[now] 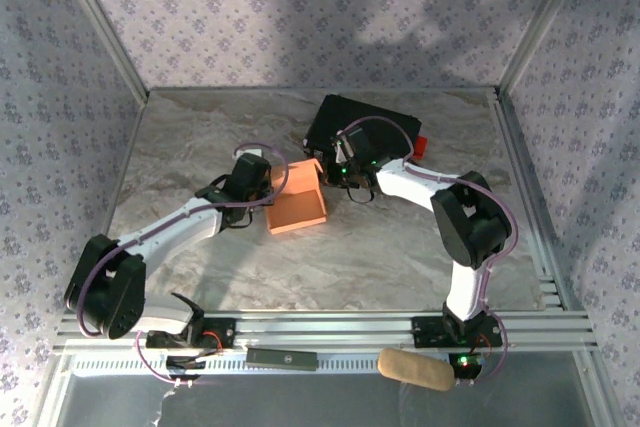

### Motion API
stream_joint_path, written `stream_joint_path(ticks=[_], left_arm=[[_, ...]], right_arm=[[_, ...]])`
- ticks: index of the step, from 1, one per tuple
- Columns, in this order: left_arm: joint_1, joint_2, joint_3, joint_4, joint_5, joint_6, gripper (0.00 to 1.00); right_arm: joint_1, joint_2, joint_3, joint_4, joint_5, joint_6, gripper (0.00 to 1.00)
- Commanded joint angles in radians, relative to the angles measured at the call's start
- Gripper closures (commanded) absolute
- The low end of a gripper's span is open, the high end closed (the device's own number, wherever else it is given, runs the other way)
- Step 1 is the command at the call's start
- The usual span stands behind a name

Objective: Fold the paper box

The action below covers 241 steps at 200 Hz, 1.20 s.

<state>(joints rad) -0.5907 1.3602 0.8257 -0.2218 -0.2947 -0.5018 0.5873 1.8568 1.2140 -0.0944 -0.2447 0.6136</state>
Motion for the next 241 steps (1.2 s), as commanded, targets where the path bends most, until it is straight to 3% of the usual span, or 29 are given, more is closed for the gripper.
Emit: stream_joint_path(ticks=[1,46,90,126,167,192,241], left_arm=[[-0.038,0.014,0.024,0.016,-0.063,-0.026,0.93],[-0.114,0.043,0.024,0.045,-0.206,-0.099,0.99],[-0.22,0.135,0.083,-0.019,-0.429,-0.162,0.98],[-0.277,0.178,0.053,0.011,-0.522,-0.198,0.96],[-0.289,0.158,-0.04,0.103,-0.52,-0.27,0.97],[-0.294,0.135,-0.019,0.05,-0.529,-0.288,0.97],[-0.288,0.093,0.028,-0.013,-0.538,-0.164,0.99]], right_arm=[[0.008,-0.028,-0.011,0.012,0.007,0.006,0.85],[0.001,-0.024,-0.03,0.027,0.0,0.006,0.85],[-0.018,-0.019,-0.061,0.03,-0.01,-0.012,0.85],[-0.03,-0.032,-0.081,0.03,-0.011,-0.023,0.85],[-0.035,-0.051,-0.108,0.042,-0.031,-0.033,0.85],[-0.036,-0.078,-0.124,0.024,-0.004,-0.049,0.84],[-0.032,-0.222,-0.213,0.057,0.089,-0.14,0.75]])
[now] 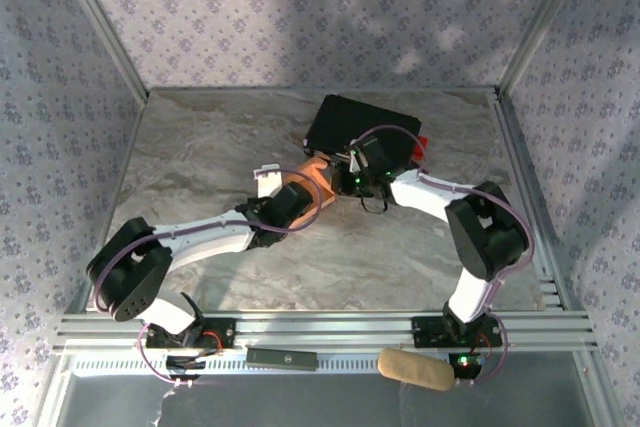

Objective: Fold the paper box

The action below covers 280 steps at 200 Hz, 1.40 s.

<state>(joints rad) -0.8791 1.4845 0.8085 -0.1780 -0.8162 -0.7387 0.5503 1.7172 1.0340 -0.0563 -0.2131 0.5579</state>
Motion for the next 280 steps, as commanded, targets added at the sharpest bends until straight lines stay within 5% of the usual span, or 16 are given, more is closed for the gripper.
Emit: stream_joint_path(ticks=[1,37,60,74,93,154,280], left_arm=[[0.001,-0.032,0.045,-0.057,-0.017,0.077,1.0],[0.056,-0.049,0.031,-0.002,0.119,0.266,1.0],[0.129,-0.075,0.021,0.012,0.236,0.346,1.0],[0.17,-0.085,0.025,0.012,0.304,0.391,1.0],[0.208,-0.083,0.047,-0.001,0.385,0.456,1.0],[0.304,-0.078,0.095,-0.059,0.552,0.597,1.0],[0.348,-0.034,0.149,-0.085,0.611,0.617,1.0]], right_arm=[[0.005,-0.087,-0.037,0.023,0.058,-0.088,0.75],[0.019,-0.161,-0.102,0.129,0.041,-0.287,0.63],[0.031,-0.104,-0.005,0.067,-0.041,-0.423,0.56],[0.074,-0.094,0.031,0.02,0.027,-0.502,0.53],[0.087,-0.085,0.035,0.024,0.116,-0.528,0.5],[0.051,0.039,0.187,-0.011,0.037,-0.59,0.49],[0.054,0.09,0.201,-0.035,0.059,-0.569,0.79]])
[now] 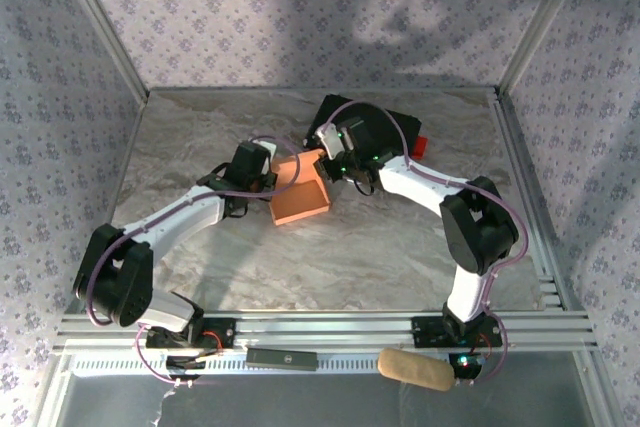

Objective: Fold the paper box

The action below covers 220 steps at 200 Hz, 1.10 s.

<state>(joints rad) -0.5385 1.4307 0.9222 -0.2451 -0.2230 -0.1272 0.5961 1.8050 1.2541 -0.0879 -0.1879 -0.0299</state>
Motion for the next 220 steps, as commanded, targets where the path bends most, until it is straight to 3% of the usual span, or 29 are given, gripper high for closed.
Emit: stream_joint_path(ticks=[1,37,65,104,161,220], left_arm=[[0.007,0.02,0.035,-0.019,0.017,0.005,1.0],[0.008,-0.032,0.019,-0.018,0.023,-0.055,0.72],[0.034,-0.119,-0.058,0.05,0.091,-0.095,0.65],[0.091,-0.074,-0.035,0.025,0.135,-0.076,0.68],[0.101,0.002,-0.002,0.052,0.175,-0.055,0.73],[0.074,0.002,-0.005,0.082,0.14,-0.134,0.96]], right_arm=[[0.008,0.002,-0.019,-0.004,0.037,0.02,0.8],[0.011,-0.018,-0.042,0.014,0.085,0.034,0.95],[0.013,-0.029,-0.05,0.014,0.09,0.029,0.98],[0.019,-0.032,-0.044,0.005,0.089,0.023,0.98],[0.024,-0.03,-0.027,-0.017,0.093,0.022,0.98],[0.044,-0.03,-0.007,-0.044,0.137,0.066,0.98]])
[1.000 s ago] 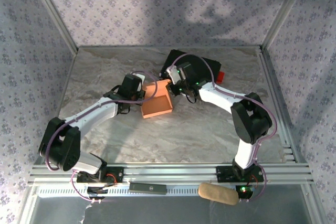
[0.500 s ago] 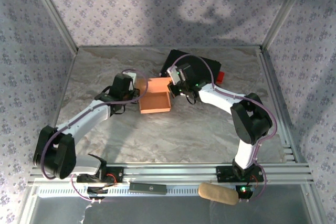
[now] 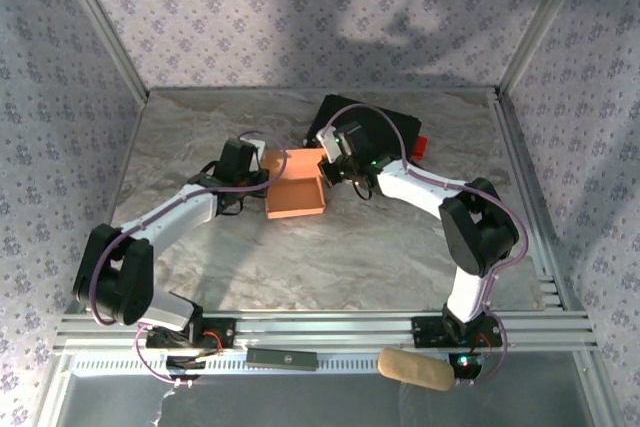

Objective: Fold the paper box

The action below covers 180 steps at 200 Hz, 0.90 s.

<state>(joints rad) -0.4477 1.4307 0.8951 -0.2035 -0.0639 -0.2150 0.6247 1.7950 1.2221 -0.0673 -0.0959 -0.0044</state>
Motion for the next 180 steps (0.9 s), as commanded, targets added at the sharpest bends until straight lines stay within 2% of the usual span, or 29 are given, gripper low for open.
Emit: stream_joint_path(ticks=[1,14,41,75,122,150,180], left_arm=[[-0.018,0.002,0.022,0.041,-0.021,-0.047,0.96],[-0.038,0.009,0.022,0.039,-0.063,-0.075,1.0],[-0.068,0.02,-0.007,0.083,-0.128,-0.14,1.0],[-0.116,0.009,-0.087,0.217,-0.224,-0.206,1.0],[-0.136,-0.042,-0.25,0.522,-0.236,-0.209,1.0],[-0.142,-0.049,-0.314,0.621,-0.219,-0.196,1.0],[-0.15,-0.039,-0.359,0.658,-0.223,-0.2,1.0]], right_arm=[[0.018,-0.02,0.025,-0.064,0.046,0.043,0.98],[0.035,-0.02,0.024,-0.064,0.082,0.073,0.98],[0.073,-0.027,0.011,-0.048,0.169,0.159,0.98],[0.116,-0.048,-0.065,0.071,0.308,0.283,0.99],[0.168,-0.089,-0.194,0.299,0.398,0.343,1.0],[0.179,-0.082,-0.215,0.341,0.42,0.346,1.0],[0.193,-0.084,-0.247,0.374,0.44,0.348,1.0]])
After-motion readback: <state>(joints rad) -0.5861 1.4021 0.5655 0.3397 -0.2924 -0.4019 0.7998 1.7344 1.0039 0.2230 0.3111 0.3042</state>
